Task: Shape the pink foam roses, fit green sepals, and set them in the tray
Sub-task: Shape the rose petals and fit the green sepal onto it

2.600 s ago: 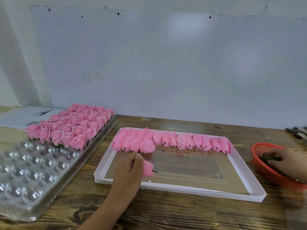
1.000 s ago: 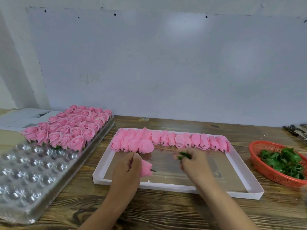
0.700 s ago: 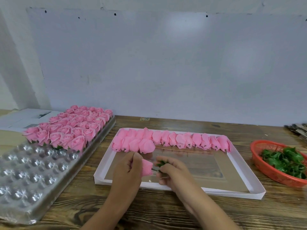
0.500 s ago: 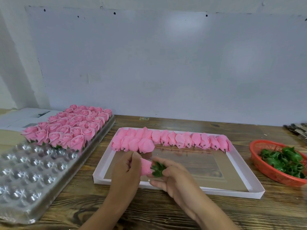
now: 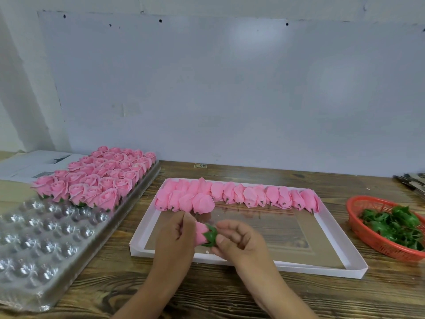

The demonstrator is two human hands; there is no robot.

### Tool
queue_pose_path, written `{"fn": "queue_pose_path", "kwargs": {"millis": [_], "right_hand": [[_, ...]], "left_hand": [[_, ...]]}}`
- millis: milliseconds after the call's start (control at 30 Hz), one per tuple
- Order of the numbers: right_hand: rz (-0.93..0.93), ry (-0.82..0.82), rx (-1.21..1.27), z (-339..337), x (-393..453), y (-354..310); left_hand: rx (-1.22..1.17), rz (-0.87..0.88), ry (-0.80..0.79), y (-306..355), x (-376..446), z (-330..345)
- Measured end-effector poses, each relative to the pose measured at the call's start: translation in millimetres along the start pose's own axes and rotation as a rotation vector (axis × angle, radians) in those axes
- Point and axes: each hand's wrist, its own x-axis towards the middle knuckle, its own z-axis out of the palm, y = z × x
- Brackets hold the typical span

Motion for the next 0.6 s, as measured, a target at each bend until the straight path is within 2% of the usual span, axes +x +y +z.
{"fn": "queue_pose_path", "kwargs": {"millis": [200, 367, 600], "right_hand": [[-0.09, 0.044, -0.098, 0.1, 2.7, 7.1], [-0.139, 0.005, -0.222, -1.5, 1.5, 8.4], [-0.114, 0.048, -0.13, -2.4, 4.3, 12.2]], "left_hand": [[0.021, 0.021, -0.013, 0.4, -1.1, 0.8], [-0.023, -0.019, -0.013, 0.7, 1.3, 0.3], [-0.078, -0.039, -0.044, 3.0, 0.7, 0.0]]}}
